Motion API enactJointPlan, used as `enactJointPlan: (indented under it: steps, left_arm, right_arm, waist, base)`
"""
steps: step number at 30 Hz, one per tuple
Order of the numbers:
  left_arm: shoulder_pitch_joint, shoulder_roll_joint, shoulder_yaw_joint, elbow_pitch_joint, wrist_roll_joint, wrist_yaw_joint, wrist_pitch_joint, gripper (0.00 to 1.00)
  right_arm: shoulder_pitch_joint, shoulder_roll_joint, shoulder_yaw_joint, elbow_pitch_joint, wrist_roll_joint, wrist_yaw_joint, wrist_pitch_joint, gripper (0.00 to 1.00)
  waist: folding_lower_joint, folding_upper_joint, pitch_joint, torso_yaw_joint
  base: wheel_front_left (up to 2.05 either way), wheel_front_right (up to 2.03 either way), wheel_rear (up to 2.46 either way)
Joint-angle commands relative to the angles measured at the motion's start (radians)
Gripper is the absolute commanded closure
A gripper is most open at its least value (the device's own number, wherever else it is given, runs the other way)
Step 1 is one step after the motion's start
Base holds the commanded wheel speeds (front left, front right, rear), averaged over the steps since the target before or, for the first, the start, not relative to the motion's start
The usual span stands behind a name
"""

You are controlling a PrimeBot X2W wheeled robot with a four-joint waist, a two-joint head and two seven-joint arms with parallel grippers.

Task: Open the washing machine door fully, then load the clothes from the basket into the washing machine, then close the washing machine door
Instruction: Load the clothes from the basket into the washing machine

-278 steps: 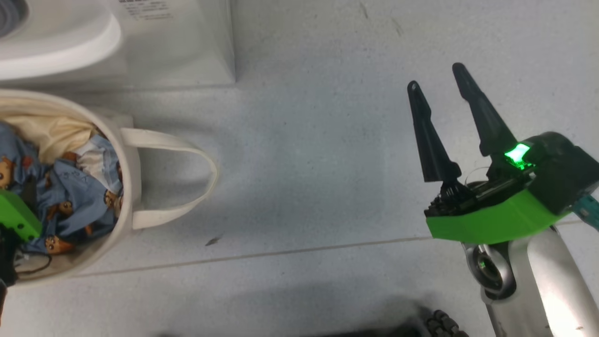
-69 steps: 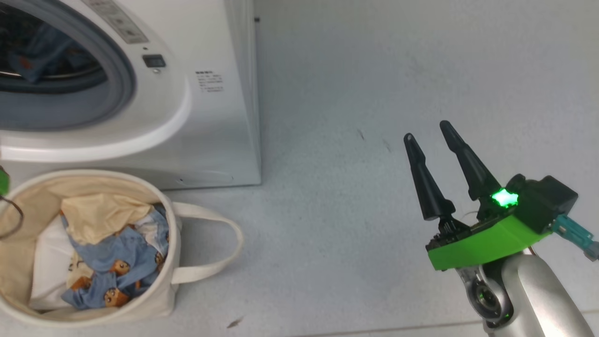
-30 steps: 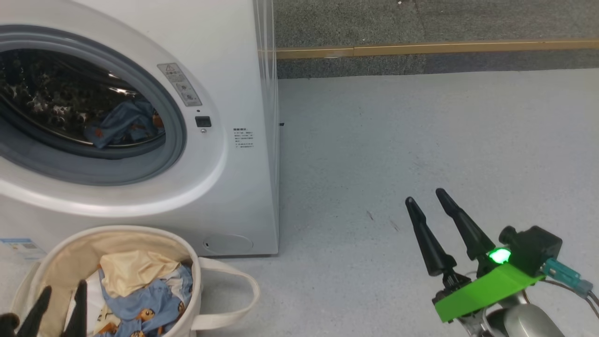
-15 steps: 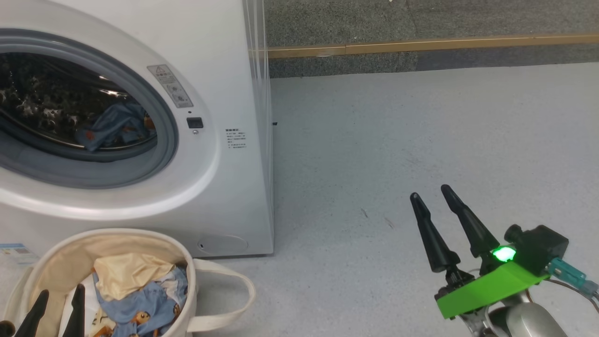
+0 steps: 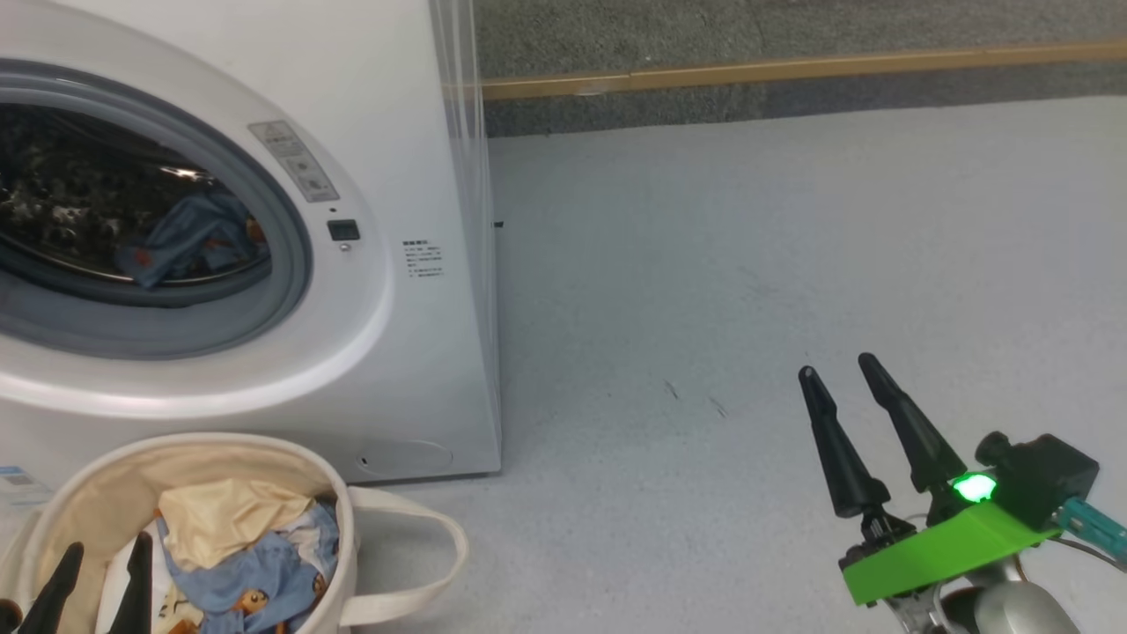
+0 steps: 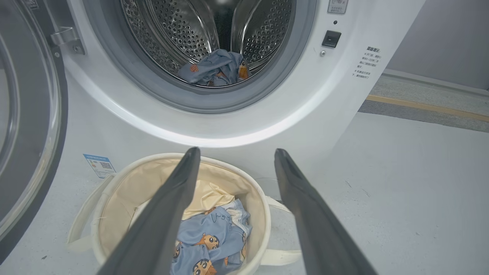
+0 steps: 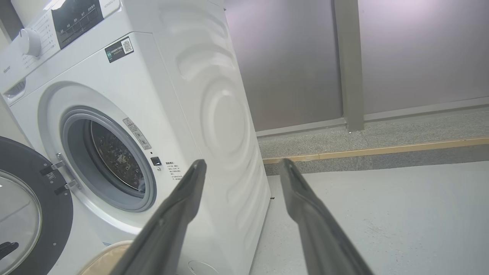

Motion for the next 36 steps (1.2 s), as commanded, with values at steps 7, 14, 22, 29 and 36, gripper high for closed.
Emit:
enactJointPlan:
  steps: [7,14,22,29,36]
  left_arm:
    - [-0.141,0.043,0.025,0.109,-0.003,-0.049,0.039,0.0]
    - [-0.291,0.005,-0.051,0.354,-0.024,-0.126,0.152,0.0]
    - [-0.491,-0.039,-0.156,0.52,-0.143,-0.147,0.27,0.0]
    - [-0.619,0.01,-0.253,0.578,-0.29,-0.148,0.345,0.0]
    - [-0.732,0.032,-0.319,0.652,-0.337,-0.148,0.349,0.0]
  right_arm:
    - [-0.017,-0.003,-0.004,-0.061,-0.025,0.001,0.016,0.0]
    - [-0.043,0.012,-0.021,-0.103,-0.062,0.001,0.032,0.0]
    - [-0.09,0.045,-0.044,-0.198,-0.125,0.001,0.065,0.0]
    - [-0.135,0.079,-0.062,-0.291,-0.188,0.001,0.085,0.0]
    - [-0.157,0.098,-0.067,-0.354,-0.229,0.001,0.091,0.0]
  waist:
    - [0.0,-0.0001,0.062,-0.035]
    - [0.0,-0.0001,0.191,-0.062]
    - [0.0,-0.0001,0.401,-0.081]
    - [0.0,-0.0001,0.572,-0.096]
    - [0.0,-0.0001,0.692,-0.088]
  base:
    - [0.0,0.0,0.0]
    - [0.0,0.0,0.0]
    - [0.0,0.0,0.0]
    - [0.0,0.0,0.0]
    - [0.0,0.0,0.0]
